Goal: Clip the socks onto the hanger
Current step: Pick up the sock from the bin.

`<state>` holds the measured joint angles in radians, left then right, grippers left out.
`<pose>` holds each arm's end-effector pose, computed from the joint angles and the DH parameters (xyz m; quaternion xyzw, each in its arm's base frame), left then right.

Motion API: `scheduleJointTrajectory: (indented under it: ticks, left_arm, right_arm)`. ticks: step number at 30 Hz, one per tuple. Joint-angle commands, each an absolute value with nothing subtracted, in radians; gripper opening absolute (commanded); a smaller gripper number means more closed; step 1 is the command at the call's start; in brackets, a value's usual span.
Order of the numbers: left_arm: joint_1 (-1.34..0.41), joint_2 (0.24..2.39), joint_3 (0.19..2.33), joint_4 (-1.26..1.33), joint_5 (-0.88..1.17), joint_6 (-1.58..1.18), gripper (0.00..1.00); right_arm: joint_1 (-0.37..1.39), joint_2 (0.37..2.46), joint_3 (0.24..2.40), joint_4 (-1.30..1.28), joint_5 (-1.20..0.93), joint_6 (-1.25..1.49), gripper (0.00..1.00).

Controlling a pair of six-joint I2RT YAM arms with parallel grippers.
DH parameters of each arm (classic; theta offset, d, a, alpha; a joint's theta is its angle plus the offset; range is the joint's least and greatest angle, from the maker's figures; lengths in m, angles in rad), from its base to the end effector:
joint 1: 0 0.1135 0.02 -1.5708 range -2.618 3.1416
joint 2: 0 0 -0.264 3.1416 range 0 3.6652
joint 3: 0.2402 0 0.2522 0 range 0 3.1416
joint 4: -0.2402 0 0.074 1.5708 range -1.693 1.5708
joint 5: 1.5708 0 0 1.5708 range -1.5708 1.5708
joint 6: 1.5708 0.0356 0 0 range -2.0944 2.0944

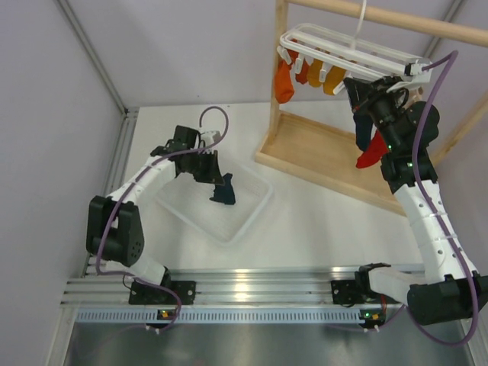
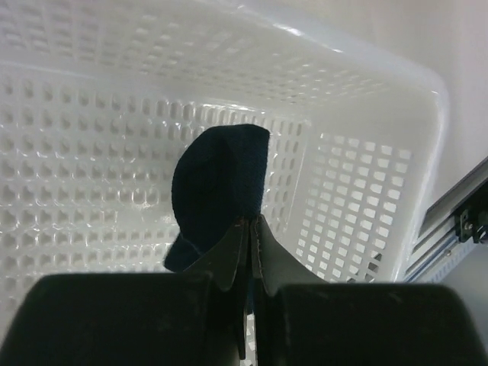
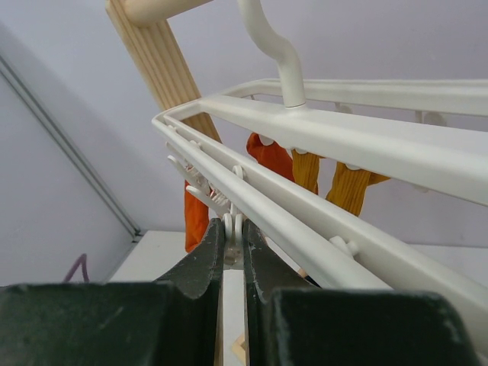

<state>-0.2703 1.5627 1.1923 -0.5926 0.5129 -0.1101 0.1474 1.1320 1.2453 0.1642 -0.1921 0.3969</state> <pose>0.3113 -0.1044 0.2585 0.1495 0.9139 -0.2924 0.2385 0.2455 0.0433 0.4696 -0.0013 0.6046 0.2692 0.7497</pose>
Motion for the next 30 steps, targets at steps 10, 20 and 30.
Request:
scheduleJointTrajectory:
  ticks: [10, 20, 30]
  left_arm:
    - [-0.072, 1.672, 1.169, -0.410, 0.365, -0.391, 0.00]
    - [-0.077, 1.625, 1.181, -0.433, 0.390, -0.284, 0.00]
    - [-0.339, 1.457, 1.100, -0.391, 0.123, 0.162, 0.00]
  right_arm:
    - [0.152, 1.120, 1.285, 0.132, -0.267, 0.387, 0.00]
    - [0.152, 1.114, 1.278, 0.137, -0.261, 0.373, 0.00]
    - [0.149, 1.112, 1.269, 0.140, -0.271, 0.373, 0.00]
